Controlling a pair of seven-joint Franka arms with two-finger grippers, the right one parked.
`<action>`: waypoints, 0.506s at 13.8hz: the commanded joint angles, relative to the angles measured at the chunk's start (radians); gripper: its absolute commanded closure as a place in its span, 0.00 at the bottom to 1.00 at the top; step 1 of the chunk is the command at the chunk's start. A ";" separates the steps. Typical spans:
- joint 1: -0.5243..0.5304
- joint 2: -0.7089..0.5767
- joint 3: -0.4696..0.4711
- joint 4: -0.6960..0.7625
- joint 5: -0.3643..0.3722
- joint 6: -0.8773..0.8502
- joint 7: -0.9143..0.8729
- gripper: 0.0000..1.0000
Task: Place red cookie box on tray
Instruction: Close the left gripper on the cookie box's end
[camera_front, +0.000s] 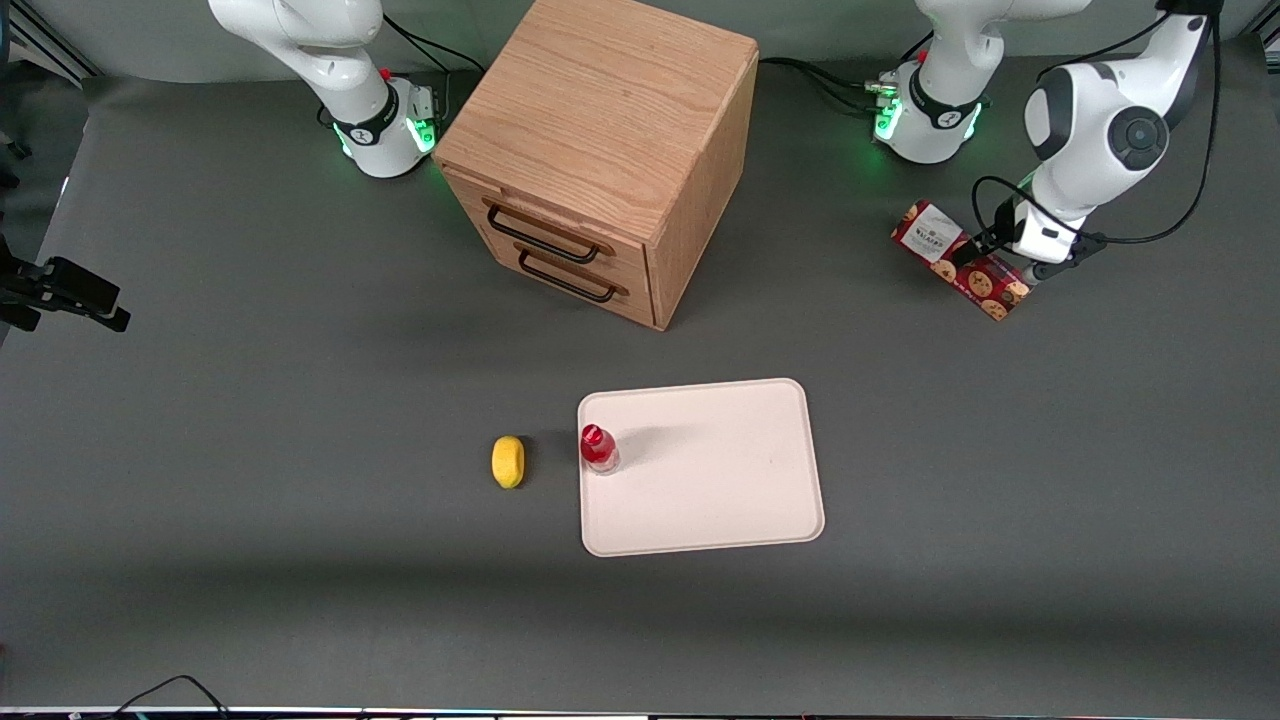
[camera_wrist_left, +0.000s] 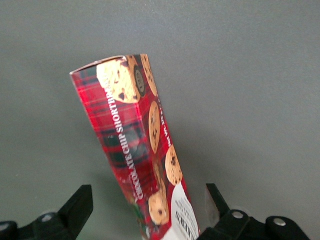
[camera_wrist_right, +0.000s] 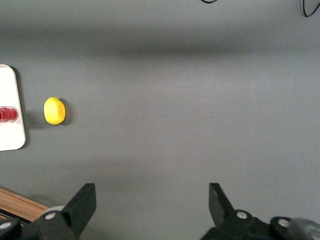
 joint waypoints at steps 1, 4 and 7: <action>-0.004 0.014 0.003 -0.076 -0.011 0.088 -0.015 0.00; -0.004 0.046 0.003 -0.076 -0.011 0.083 -0.016 0.00; -0.013 0.073 0.002 -0.078 -0.011 0.082 -0.016 0.03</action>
